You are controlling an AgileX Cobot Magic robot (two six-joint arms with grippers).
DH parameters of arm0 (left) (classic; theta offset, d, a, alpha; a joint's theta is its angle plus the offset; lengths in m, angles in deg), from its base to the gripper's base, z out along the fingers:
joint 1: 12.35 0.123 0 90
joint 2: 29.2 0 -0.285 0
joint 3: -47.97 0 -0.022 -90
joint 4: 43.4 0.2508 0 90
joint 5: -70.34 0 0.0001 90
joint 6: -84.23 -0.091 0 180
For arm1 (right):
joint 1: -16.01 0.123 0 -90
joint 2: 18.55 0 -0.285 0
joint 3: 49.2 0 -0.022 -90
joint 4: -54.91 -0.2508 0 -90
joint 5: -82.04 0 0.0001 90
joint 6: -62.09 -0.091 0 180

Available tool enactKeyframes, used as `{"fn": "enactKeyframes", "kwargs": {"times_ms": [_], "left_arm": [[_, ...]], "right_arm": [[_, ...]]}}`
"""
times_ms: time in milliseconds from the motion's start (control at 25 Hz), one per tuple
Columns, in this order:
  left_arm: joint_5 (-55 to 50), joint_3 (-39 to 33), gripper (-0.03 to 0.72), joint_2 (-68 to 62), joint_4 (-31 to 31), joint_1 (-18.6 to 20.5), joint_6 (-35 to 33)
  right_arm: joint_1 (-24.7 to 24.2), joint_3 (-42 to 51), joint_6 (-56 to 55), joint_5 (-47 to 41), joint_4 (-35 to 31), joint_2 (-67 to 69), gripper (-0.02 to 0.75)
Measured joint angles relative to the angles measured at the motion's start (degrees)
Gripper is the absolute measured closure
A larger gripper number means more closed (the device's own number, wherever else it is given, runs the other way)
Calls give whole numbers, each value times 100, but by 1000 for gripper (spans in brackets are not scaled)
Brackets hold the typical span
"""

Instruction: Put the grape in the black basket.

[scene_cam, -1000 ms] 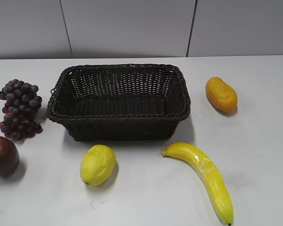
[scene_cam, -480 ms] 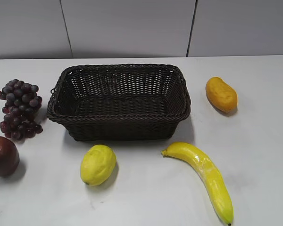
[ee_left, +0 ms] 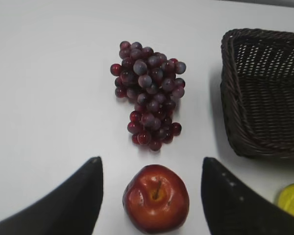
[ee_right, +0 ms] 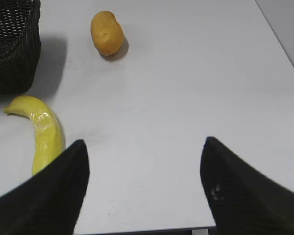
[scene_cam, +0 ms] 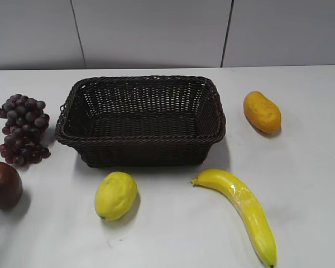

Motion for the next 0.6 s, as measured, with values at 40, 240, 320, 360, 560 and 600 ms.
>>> {"fn": "enactKeyframes", "kwargs": {"times_ms": [40,240,320,360,560,600], "left_arm": [[-18,187,90,-371,-6,0,0],[-308,1187,90,-2057,-37,0,0],[-358,1568,90,-2582,-37,0,0],[-368,1742,90,-2850,-37,0,0],[-470,2376,90,-3940,-98,0,0],[-476,2475,90,-4141,-104,0,0]], "right_arm": [[0,0,0,0,0,0,200],[0,0,0,0,0,0,200],[0,0,0,0,0,0,200],[0,0,0,0,0,0,200],[0,0,0,0,0,0,200],[0,0,0,0,0,0,200]]}}
